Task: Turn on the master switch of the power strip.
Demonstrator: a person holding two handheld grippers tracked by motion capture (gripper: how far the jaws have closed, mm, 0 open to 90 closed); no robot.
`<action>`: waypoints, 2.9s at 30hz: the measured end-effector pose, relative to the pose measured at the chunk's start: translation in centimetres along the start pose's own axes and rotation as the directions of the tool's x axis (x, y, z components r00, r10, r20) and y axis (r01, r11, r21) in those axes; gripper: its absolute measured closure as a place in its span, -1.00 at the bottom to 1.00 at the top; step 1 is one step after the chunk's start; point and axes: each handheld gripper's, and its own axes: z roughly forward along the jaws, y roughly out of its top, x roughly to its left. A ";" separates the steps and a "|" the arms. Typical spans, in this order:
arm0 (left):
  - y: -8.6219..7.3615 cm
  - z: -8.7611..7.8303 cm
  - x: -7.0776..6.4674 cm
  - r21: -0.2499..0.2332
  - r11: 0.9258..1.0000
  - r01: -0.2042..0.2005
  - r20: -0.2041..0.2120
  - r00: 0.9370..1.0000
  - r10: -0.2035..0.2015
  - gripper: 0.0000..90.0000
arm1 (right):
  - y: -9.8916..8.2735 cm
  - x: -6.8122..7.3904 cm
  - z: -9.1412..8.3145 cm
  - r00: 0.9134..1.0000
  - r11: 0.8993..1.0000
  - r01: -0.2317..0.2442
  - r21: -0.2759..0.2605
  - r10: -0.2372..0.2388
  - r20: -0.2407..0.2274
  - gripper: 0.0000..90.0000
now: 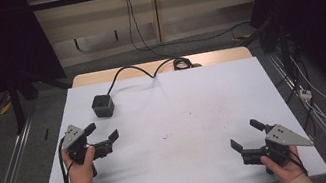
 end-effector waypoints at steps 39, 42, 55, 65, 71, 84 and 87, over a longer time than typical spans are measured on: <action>3.3 2.5 1.2 0.029 0.999 -0.018 -0.045 0.999 0.019 -0.87 | 0.0 0.0 0.0 1.000 1.000 0.012 -0.002 -0.012 -0.004 -0.93; 3.2 2.8 1.4 0.039 0.999 -0.020 -0.054 0.998 0.022 -0.87 | 0.0 0.0 0.1 1.000 1.000 0.012 -0.002 -0.012 -0.007 -0.93; 3.7 3.4 2.0 0.053 0.999 -0.003 -0.073 0.997 0.007 -0.86 | 0.0 0.0 0.1 1.000 1.000 0.013 0.000 -0.013 -0.005 -0.93; 3.9 3.6 2.6 0.056 0.998 0.001 -0.093 0.996 0.004 -0.85 | 0.0 0.1 0.1 1.000 1.000 0.010 -0.001 -0.010 -0.005 -0.93; 4.0 4.0 3.0 0.067 0.998 -0.009 -0.105 0.994 0.016 -0.84 | 0.0 0.1 0.1 1.000 1.000 0.012 0.000 -0.012 -0.005 -0.93; 5.2 4.9 2.7 0.076 0.997 -0.032 -0.101 0.994 0.040 -0.79 | 0.0 0.1 0.0 1.000 1.000 0.012 -0.001 -0.012 -0.004 -0.93; 5.4 5.1 2.7 0.086 0.995 -0.043 -0.103 0.993 0.052 -0.79 | 0.0 0.1 0.0 1.000 1.000 0.011 -0.002 -0.011 -0.004 -0.93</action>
